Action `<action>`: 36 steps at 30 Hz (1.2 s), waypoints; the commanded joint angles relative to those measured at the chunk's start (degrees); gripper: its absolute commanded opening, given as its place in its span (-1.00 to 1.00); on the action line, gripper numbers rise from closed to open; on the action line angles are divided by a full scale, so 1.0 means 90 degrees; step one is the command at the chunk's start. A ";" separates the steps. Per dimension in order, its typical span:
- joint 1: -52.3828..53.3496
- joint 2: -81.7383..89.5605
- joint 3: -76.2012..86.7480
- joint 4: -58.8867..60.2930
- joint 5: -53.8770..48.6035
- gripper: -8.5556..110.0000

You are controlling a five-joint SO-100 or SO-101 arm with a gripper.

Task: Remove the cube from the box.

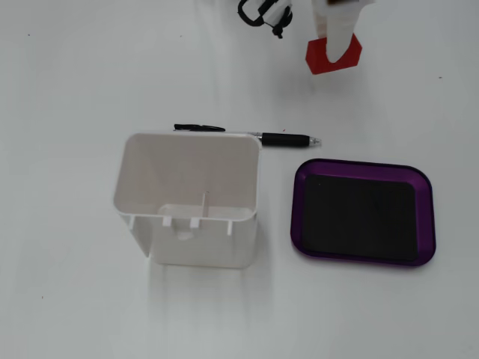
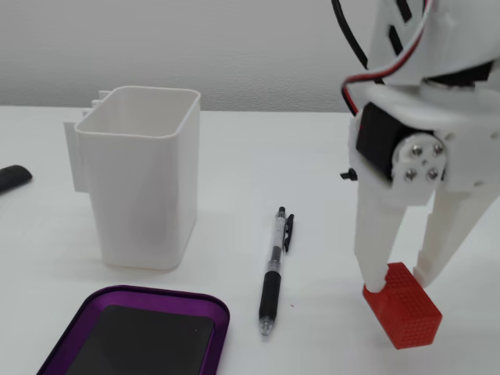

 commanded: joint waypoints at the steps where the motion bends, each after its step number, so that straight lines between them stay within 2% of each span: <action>1: 0.0020 0.0537 0.0605 -0.0625 -0.0039 -0.87; 10: 0.0166 0.0547 0.1387 -0.1543 -0.0049 -0.86; 14: 0.0273 0.0576 0.1387 -0.1543 0.0020 -0.82; 20: 0.0703 0.0625 0.1289 -0.1445 -0.0010 -0.59; 26: 0.1094 0.0771 0.0918 -0.0723 0.0039 -0.56; 36: 0.1426 0.3711 -0.0049 0.0234 -0.0029 -0.55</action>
